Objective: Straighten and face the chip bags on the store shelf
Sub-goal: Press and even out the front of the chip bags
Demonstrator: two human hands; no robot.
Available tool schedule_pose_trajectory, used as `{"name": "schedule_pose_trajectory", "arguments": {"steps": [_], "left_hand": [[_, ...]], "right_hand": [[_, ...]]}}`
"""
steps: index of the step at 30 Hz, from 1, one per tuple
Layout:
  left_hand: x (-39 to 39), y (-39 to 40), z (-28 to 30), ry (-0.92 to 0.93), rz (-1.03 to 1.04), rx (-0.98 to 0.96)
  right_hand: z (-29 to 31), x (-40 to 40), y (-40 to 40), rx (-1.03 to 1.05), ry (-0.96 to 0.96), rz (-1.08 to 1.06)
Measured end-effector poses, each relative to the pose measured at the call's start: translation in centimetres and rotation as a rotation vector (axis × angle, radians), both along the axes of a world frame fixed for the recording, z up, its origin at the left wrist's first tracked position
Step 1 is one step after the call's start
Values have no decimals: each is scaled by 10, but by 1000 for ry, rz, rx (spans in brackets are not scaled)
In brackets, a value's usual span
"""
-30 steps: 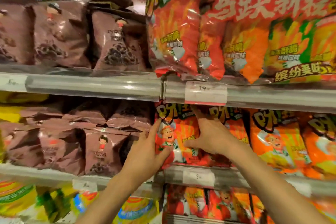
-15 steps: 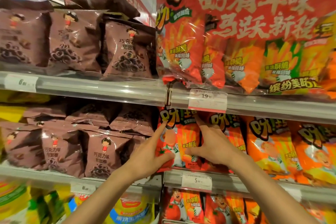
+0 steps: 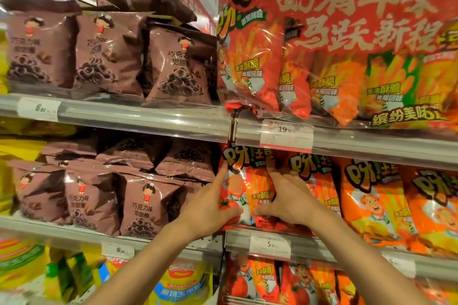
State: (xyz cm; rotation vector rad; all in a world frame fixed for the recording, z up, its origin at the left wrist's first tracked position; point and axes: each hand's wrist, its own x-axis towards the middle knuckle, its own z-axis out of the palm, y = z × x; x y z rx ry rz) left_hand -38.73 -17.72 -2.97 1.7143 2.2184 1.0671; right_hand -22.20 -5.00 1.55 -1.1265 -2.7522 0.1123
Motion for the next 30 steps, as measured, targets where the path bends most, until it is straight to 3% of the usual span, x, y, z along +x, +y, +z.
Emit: {"name": "schedule_pose_trajectory", "arguments": {"steps": [4,7,9,13,16,25,30], "left_hand": [[1,-17,7,451,198,79],[-8,-8,16,649,200,204],[-14,4,24,726,198,118],[-26,25,36,702,156,-129],[-39,37,41,582,101,-222],[-47,52,47,482,-24,-245],[-43,36,44,677,57,-154]], "right_hand": [[1,5,2,-22,19,34],[2,7,2,8,6,60],[2,8,2,27,-12,70],[3,8,3,45,-31,79],[4,7,0,39,-39,71],[-10,12,-5,141,29,55],[-7,15,-9,226,-9,45]]}}
